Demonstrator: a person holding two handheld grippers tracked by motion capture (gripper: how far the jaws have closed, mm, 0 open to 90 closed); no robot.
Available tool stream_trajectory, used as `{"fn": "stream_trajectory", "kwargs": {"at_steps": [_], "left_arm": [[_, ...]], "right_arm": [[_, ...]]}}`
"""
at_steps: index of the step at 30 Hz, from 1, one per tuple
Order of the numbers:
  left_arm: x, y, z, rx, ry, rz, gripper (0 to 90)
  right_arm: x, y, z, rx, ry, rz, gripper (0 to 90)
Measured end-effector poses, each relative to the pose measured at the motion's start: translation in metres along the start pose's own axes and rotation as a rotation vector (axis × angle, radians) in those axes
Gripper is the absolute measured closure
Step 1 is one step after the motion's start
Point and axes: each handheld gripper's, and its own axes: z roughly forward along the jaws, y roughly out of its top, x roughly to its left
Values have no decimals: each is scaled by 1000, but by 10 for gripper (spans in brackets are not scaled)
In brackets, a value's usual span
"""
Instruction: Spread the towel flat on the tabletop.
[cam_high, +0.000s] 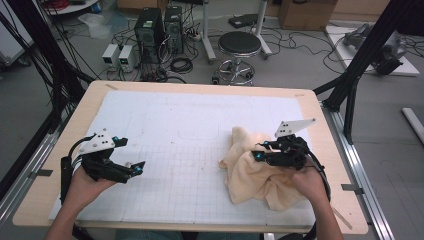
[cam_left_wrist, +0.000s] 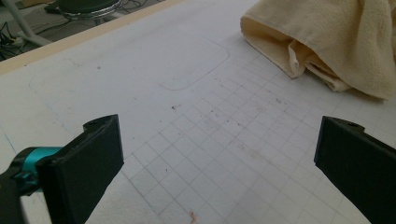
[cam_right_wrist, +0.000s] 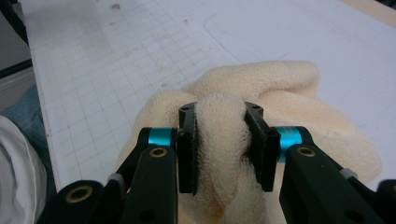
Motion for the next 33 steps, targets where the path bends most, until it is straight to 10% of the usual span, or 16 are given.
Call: {"fn": "stream_trajectory", "kwargs": {"at_steps": [33], "left_arm": [[5, 2, -5, -28, -11, -12, 17]], "right_arm": [[48, 162, 48, -191, 156, -170, 695]]}}
